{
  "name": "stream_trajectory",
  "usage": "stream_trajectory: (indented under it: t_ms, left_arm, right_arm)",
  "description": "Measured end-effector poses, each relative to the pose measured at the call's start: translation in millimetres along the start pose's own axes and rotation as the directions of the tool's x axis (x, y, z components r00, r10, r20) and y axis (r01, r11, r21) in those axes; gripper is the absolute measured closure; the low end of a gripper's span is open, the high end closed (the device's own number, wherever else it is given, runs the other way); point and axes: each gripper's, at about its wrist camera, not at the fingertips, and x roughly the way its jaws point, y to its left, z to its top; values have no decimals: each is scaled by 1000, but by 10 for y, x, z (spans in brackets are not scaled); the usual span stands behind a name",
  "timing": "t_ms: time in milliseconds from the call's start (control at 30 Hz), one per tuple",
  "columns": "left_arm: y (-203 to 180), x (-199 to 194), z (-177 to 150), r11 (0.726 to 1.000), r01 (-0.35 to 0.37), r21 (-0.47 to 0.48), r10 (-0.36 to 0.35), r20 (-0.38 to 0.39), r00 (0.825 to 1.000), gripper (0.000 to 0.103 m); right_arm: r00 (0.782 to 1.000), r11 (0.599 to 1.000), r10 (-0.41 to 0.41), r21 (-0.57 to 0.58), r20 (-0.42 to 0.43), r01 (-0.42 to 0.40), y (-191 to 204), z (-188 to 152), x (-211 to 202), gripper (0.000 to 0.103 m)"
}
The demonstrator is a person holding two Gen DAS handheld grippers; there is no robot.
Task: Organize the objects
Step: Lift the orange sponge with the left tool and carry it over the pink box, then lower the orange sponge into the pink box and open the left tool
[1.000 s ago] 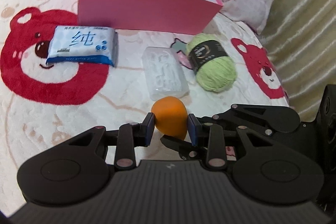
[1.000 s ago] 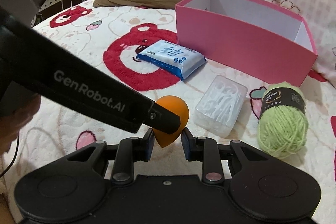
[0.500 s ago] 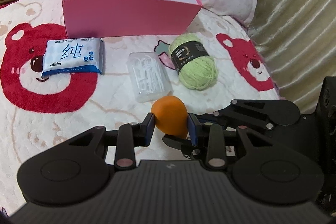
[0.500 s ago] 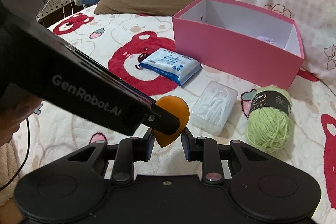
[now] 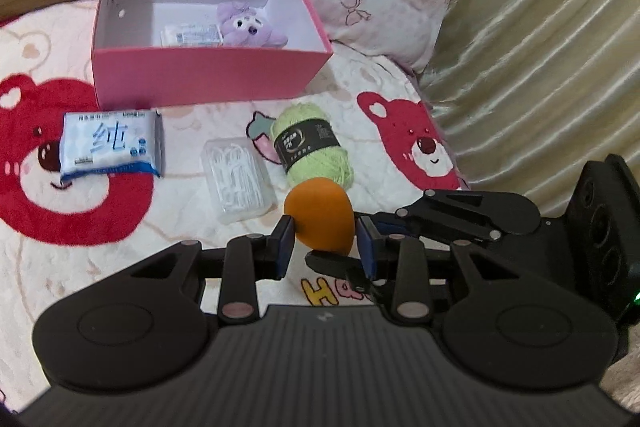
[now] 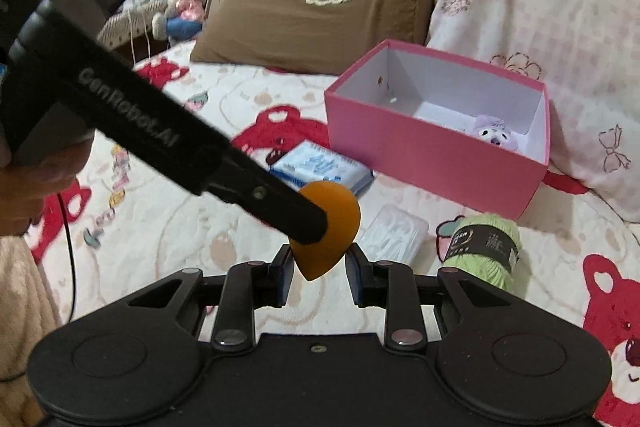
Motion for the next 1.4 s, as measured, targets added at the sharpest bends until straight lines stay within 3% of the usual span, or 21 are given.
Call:
stream_trajectory:
  t_ms: [667,833,1100,1400]
  left_arm:
    - [-234,-141,722,997,-45,58,38,103,994,71]
    - [-183,-153,939,1000,3,25,-6,112,994,71]
    - [-115,-37,1264,1000,-17,18,14,119,993,71]
    - [184,367,1658,999,-39,-29,42,99,994,71]
  right_arm:
    - [987,997,-60,-32,149,66,-316,595,-145,71]
    - [982,996,-76,-28,173,82,-464,772,-116,71]
    - [984,998,-56,-17,170,59,-684,1021,51,71]
    - [989,998,-63,14,136,62,-1002,1274,455,71]
